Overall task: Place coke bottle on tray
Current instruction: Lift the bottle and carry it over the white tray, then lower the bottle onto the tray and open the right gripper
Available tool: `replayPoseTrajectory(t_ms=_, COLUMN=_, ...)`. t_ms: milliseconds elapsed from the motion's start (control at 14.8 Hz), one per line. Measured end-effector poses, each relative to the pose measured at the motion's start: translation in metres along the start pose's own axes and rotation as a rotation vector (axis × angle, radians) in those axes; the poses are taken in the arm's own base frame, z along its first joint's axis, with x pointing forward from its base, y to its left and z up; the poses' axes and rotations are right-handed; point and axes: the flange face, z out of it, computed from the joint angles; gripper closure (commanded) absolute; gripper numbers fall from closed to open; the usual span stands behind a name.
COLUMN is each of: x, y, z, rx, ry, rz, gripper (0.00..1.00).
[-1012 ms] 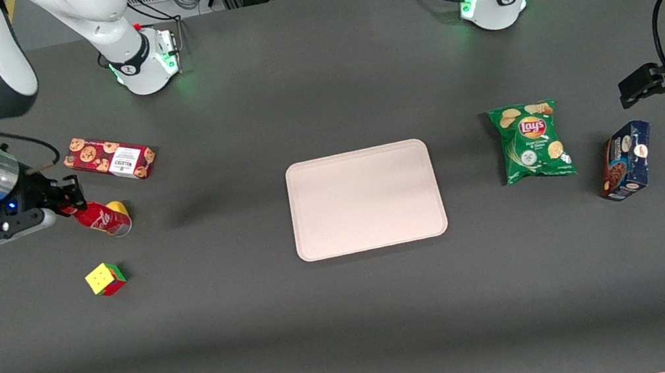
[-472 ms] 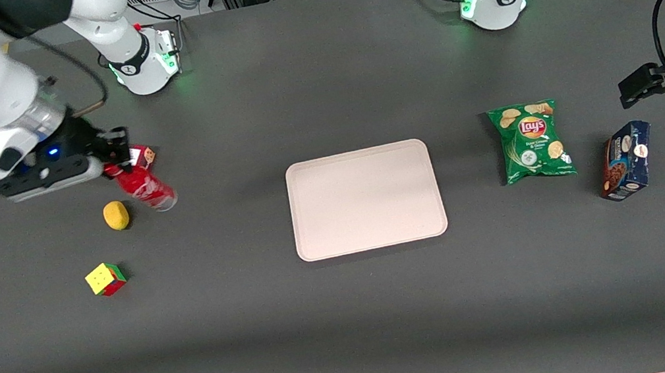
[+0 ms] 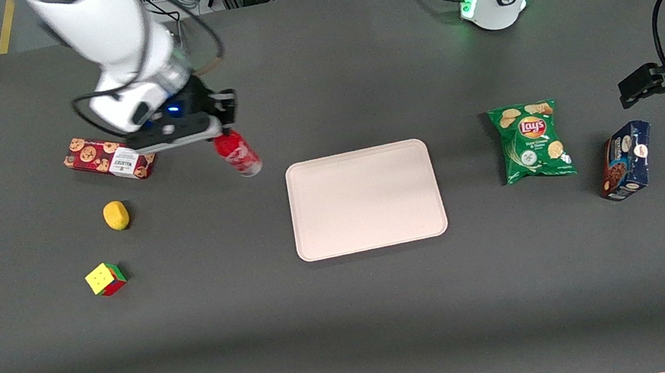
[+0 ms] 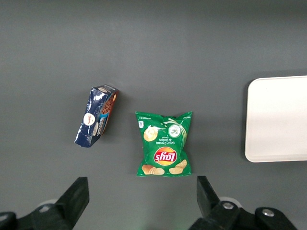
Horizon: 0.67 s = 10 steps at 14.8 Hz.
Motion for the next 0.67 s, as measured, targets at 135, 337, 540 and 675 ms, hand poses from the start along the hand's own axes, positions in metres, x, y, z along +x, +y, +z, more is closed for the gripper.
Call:
replayPoseTrajectory(t_ms=135, x=-0.003, y=-0.043, z=0.038, rx=-0.024, ry=0.001, rz=0.019, gripper=1.0)
replayPoseTrajectory(t_ms=337, x=0.005, y=-0.082, z=0.105, rx=-0.046, ry=0.002, rz=0.034, gripper=1.0)
replayPoseTrajectory(t_ms=540, x=0.029, y=-0.084, z=0.158, rx=-0.014, ry=-0.009, rz=0.058, gripper=1.0)
replayPoseTrajectory(t_ms=675, x=0.039, y=-0.082, z=0.186, rx=-0.019, ry=0.002, rz=0.063, gripper=1.0)
